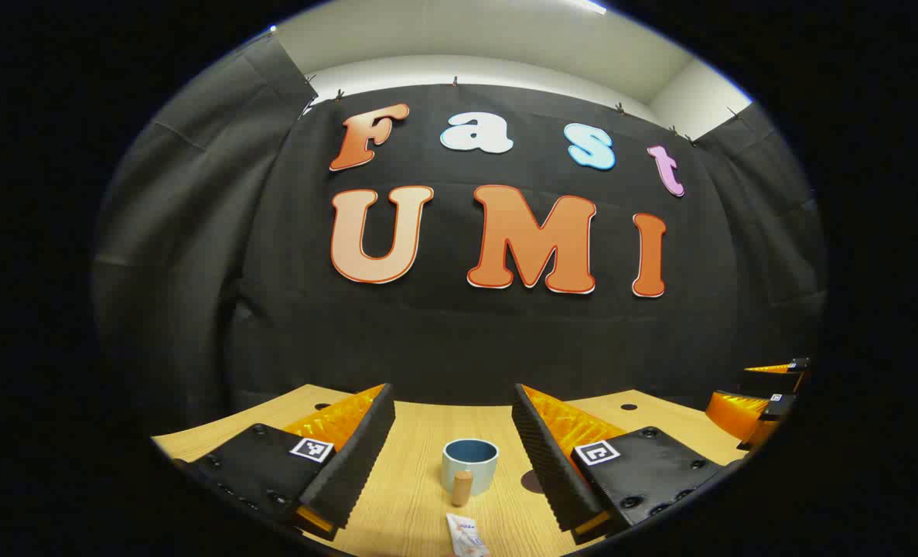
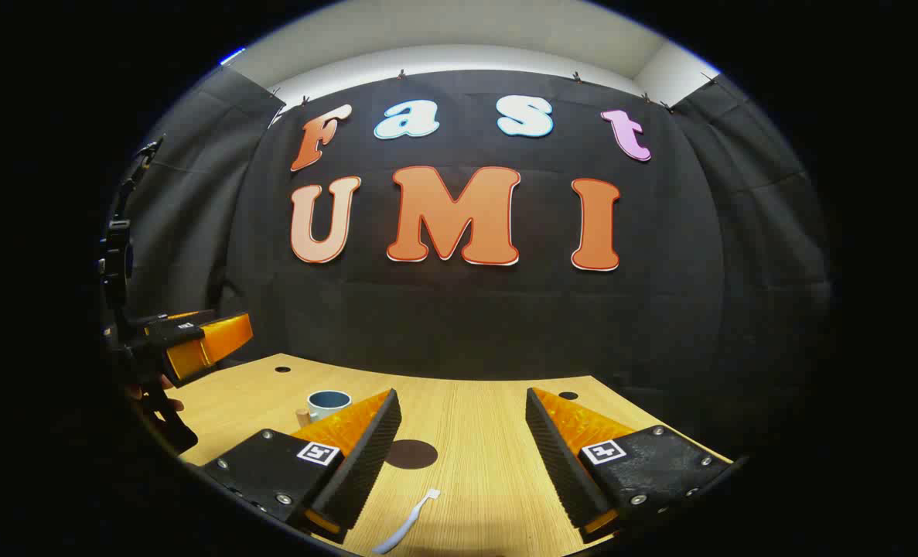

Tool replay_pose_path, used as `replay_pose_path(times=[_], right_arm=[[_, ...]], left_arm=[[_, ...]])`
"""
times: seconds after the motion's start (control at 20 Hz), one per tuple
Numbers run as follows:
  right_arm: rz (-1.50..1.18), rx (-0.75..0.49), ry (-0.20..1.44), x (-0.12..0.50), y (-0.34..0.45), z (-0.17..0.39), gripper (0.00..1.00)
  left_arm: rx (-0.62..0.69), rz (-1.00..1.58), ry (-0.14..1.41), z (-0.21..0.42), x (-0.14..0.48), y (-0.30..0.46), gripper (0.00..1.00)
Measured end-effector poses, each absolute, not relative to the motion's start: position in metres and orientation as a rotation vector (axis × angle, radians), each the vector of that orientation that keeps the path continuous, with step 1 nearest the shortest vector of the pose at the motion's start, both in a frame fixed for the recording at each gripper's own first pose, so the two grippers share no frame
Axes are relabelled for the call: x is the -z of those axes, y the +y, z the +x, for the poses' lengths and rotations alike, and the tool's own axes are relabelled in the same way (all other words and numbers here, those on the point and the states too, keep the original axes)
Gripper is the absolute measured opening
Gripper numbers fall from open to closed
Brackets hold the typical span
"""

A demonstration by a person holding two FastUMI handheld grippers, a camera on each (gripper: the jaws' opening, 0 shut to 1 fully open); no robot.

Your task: Put the toothbrush and toothpaste on the desktop into the cup, then pick up the cup and place it on the coaster on the desktop.

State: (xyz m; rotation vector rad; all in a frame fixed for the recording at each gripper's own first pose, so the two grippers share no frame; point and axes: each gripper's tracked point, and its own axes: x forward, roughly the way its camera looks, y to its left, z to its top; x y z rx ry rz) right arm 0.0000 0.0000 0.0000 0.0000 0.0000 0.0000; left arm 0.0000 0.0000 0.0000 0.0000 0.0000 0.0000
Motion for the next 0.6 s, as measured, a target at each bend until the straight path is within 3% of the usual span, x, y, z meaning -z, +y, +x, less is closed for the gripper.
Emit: replay_pose_path(times=[0.05, 0.1, 0.55, 0.6], right_arm=[[0.003, -0.003, -0.005, -0.001, 0.001, 0.0, 1.0], [0.009, -0.004, -0.007, -0.001, 0.002, -0.001, 0.98], [0.024, 0.007, -0.014, -0.004, -0.001, -0.002, 0.98], [0.025, 0.007, -0.015, -0.005, -0.001, -0.002, 0.98]], left_arm=[[0.004, 0.0, -0.006, -0.002, -0.003, -0.002, 0.97], [0.01, 0.005, -0.014, -0.005, -0.007, -0.003, 0.93], [0.01, 0.051, -0.089, -0.009, -0.024, -0.019, 0.93], [-0.004, 0.055, -0.097, -0.008, -0.024, -0.015, 0.97]])
